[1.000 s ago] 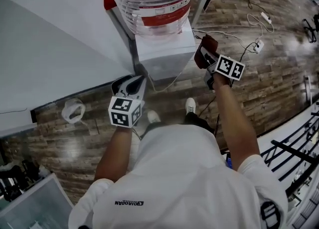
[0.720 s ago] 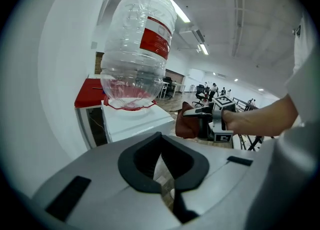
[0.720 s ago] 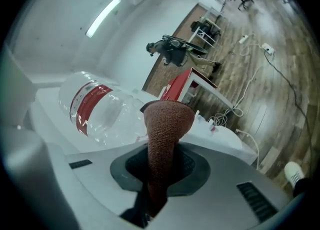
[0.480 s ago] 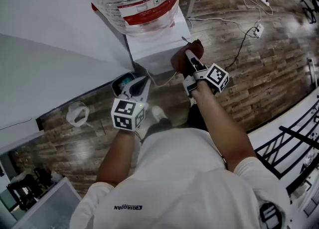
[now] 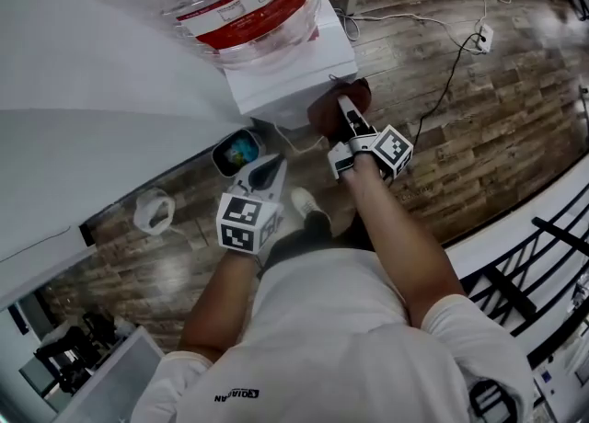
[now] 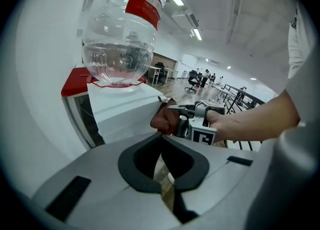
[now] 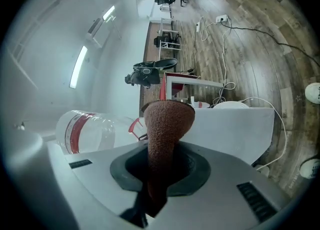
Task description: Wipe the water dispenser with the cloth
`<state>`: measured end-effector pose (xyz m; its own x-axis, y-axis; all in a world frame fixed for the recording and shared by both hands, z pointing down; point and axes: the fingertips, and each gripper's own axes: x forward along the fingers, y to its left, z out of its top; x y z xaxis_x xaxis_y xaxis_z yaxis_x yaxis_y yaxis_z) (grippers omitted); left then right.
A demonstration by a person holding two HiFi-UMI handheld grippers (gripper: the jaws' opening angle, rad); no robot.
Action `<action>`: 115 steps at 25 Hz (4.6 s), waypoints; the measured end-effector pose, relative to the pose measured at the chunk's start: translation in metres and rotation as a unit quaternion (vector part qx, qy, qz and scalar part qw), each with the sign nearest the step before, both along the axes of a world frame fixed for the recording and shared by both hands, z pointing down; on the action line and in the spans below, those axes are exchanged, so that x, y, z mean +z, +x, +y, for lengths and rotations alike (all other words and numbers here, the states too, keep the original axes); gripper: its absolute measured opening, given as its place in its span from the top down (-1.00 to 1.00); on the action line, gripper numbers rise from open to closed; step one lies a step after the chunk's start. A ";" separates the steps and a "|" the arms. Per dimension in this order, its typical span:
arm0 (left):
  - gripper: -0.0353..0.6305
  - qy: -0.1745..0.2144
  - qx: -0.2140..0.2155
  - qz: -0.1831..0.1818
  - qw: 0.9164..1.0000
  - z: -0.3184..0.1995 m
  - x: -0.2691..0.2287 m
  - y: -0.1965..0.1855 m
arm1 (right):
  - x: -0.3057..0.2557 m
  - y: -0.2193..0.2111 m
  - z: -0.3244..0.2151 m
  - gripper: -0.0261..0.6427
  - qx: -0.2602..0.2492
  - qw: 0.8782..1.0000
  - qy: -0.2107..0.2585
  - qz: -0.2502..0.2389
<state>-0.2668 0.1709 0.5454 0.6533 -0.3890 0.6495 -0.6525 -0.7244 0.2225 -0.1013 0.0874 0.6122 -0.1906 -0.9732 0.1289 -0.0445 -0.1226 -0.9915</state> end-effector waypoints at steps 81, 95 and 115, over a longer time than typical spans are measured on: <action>0.93 -0.034 -0.063 -0.003 0.997 0.006 0.028 -0.094 | -0.066 -0.133 0.015 0.76 -0.022 0.987 0.120 -0.102; 0.93 -0.038 -0.059 -0.021 0.997 0.008 0.042 -0.096 | 0.010 -0.143 0.026 0.76 -0.004 0.994 0.059 -0.096; 0.93 -0.097 -0.054 -0.052 0.992 0.017 0.111 -0.075 | 0.182 -0.129 0.028 0.76 0.023 0.995 -0.053 -0.077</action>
<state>-0.3416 0.1883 0.6568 0.5394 -0.3149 0.7810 -0.7512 -0.5990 0.2773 -0.2307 0.1153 0.7942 -0.1725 -0.9636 0.2045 0.1142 -0.2257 -0.9675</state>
